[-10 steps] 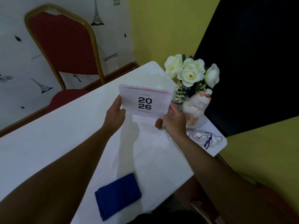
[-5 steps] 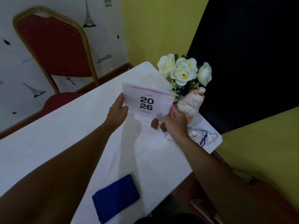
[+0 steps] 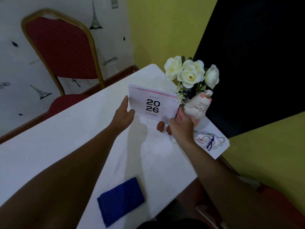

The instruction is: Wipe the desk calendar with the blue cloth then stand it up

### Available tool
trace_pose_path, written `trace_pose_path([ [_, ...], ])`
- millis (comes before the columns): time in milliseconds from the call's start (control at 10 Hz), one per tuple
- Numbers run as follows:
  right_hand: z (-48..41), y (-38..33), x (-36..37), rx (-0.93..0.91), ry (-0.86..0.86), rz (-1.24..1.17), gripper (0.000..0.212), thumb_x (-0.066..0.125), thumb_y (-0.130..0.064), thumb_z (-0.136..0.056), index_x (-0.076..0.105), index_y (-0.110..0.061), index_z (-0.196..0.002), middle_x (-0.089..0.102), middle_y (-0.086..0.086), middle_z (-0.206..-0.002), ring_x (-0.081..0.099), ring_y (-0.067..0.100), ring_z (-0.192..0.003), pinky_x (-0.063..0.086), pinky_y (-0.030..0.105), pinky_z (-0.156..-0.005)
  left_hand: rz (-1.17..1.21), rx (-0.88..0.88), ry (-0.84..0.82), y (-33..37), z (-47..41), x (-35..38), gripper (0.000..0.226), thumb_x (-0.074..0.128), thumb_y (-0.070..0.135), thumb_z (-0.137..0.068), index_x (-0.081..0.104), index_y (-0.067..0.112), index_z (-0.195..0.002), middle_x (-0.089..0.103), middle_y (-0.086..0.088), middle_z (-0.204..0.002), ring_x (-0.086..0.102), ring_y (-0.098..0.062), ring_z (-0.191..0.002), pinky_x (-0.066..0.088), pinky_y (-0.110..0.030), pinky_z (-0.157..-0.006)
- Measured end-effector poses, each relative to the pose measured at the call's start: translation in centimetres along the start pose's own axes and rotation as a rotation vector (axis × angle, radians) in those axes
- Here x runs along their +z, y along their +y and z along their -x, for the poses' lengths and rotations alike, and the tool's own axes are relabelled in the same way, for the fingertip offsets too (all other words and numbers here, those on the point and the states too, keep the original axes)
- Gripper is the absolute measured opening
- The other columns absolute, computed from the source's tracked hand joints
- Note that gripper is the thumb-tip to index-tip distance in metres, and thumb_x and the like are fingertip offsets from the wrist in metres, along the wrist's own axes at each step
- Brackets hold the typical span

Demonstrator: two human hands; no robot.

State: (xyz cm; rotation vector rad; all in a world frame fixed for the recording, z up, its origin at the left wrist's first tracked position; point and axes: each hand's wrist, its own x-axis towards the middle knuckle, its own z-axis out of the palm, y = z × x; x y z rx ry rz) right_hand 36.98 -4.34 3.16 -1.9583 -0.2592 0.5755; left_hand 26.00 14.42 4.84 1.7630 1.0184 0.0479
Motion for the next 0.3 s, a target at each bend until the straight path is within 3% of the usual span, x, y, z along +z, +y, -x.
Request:
trace_pose_path([
  [200, 1.1, -0.6, 0.3, -0.083, 0.108, -0.019, 0.053, 0.047, 0.002, -0.082, 0.065, -0.024, -0.124, 0.075, -0.009, -0.096, 0.068, 0.016, -0.087, 0.055, 0.032, -0.079, -0.179, -0.004, -0.043, -1.0, 2.1, -1.3, 0.068, 0.043, 0.026, -0.108, 0.009, 0.023, -0.167, 0.016, -0.003, -0.175, 0.022, -0.033, -0.161, 0.026, -0.053, -0.126],
  [300, 2.8, -1.2, 0.5, -0.099, 0.207, -0.041, 0.048, 0.049, 0.006, -0.083, 0.069, -0.020, -0.118, 0.070, -0.013, -0.094, 0.063, 0.006, -0.086, 0.047, 0.012, -0.074, -0.273, 0.041, -0.052, -1.5, 3.9, -2.0, 0.067, 0.042, 0.027, -0.108, 0.009, 0.021, -0.167, 0.016, -0.004, -0.175, 0.020, -0.031, -0.162, 0.022, -0.051, -0.129],
])
